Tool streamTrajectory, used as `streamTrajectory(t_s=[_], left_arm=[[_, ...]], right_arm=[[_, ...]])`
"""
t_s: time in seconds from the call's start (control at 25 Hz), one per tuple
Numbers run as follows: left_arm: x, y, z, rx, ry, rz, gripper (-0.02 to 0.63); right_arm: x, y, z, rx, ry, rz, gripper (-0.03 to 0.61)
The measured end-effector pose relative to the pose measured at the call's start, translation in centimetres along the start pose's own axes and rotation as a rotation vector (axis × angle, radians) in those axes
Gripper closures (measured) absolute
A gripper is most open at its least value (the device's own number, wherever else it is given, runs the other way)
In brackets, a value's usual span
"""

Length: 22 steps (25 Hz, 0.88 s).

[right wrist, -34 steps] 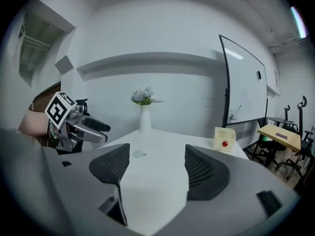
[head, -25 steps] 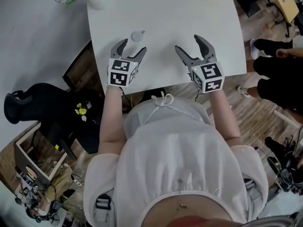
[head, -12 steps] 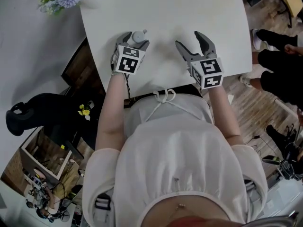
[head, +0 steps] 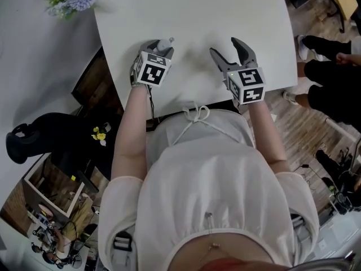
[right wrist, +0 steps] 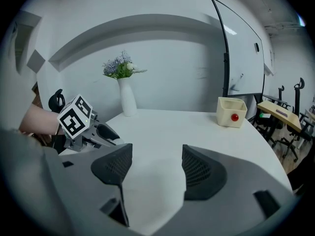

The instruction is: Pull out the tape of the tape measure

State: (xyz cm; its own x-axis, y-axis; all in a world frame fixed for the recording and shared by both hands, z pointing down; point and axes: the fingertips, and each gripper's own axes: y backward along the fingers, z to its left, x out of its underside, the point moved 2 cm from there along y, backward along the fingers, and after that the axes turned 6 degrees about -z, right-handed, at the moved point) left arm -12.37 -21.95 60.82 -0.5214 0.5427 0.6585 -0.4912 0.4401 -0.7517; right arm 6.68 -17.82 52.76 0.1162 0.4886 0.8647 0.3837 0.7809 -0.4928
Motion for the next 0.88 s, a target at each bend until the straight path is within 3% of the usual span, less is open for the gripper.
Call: streamTrajectory(t_s=[0.32, 0.56, 0.76, 0.88], left_arm=[[-2.1, 1.9, -2.1, 0.027, 0.034, -0.039, 0.387], [-6.2, 4.5, -4.6, 0.098, -0.046, -0.072, 0.387], [-8.9, 5.6, -5.9, 0.088, -0.089, -0.099, 0.387], [-9.7, 5.8, -7.4, 0.104, -0.106, -0.097, 0.387]], right_arm=[[-1.5, -0.5, -0.4, -0.094, 0.057, 0.022, 0.276], [-2.6, -1.2, 1.2, -0.245, 0.083, 0.02, 0.29], [-3.5, -1.3, 2.7, -0.376, 0.182, 0.055, 0.312], [-3.5, -1.5, 3.5, -0.468, 0.305, 0.097, 0.328]])
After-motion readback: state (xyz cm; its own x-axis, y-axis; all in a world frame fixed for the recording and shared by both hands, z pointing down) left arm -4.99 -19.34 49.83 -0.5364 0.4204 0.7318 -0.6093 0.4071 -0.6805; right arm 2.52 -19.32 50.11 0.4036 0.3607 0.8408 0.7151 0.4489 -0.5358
